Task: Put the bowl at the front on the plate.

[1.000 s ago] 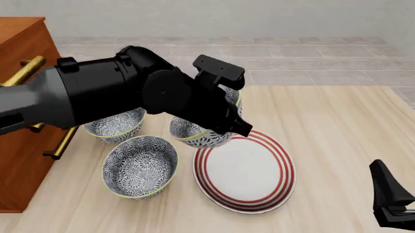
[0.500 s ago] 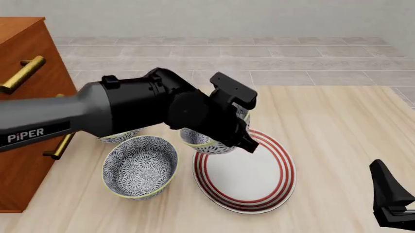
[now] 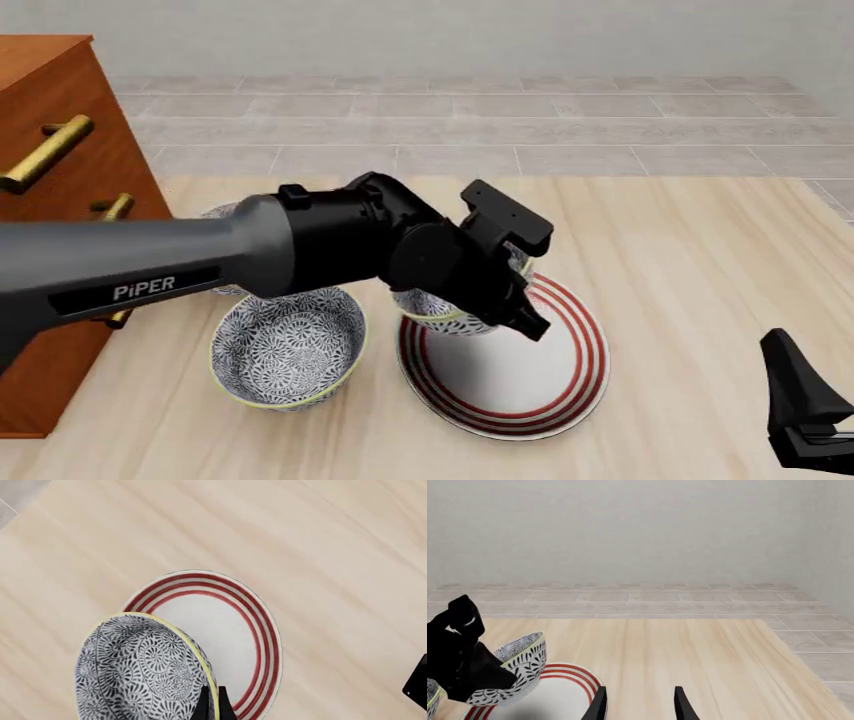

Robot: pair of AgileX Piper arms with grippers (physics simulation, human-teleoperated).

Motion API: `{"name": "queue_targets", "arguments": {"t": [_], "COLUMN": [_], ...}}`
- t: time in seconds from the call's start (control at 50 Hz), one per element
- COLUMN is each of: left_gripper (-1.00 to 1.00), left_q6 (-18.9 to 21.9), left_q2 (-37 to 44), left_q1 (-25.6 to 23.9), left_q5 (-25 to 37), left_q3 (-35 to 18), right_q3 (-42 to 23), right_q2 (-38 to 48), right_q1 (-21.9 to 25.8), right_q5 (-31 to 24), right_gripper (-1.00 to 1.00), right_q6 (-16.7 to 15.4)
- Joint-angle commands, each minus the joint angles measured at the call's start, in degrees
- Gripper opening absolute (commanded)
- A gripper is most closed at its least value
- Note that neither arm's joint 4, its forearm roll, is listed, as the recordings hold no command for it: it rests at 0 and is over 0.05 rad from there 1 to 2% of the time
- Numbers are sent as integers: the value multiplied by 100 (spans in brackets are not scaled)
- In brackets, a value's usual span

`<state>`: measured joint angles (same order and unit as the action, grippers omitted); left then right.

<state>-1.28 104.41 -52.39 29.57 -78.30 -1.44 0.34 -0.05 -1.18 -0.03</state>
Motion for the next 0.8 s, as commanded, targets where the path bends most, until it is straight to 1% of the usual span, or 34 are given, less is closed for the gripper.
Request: {"name": "queue_targets", "arguments": {"t": [0.02, 0.26, 0.36, 0.5, 0.8], "left_gripper": [-100, -100, -100, -100, -100], "left_q6": [111, 74, -64, 13, -126], "left_q2": [118, 300, 467, 460, 545], "left_q1": [0, -80, -229, -196, -234], "left_q5": [-142, -188, -160, -199, -268], "left_q3": [97, 29, -93, -42, 44], "right_q3": [46, 46, 46, 46, 46], "right_q2": [-7, -6, -7, -7, -6], "right_q1": [-1, -1, 0, -1, 1], "right_q5": [41, 41, 41, 41, 41], "right_gripper": [100, 100, 100, 100, 100], "right_q6": [2, 1, 1, 1, 0]}}
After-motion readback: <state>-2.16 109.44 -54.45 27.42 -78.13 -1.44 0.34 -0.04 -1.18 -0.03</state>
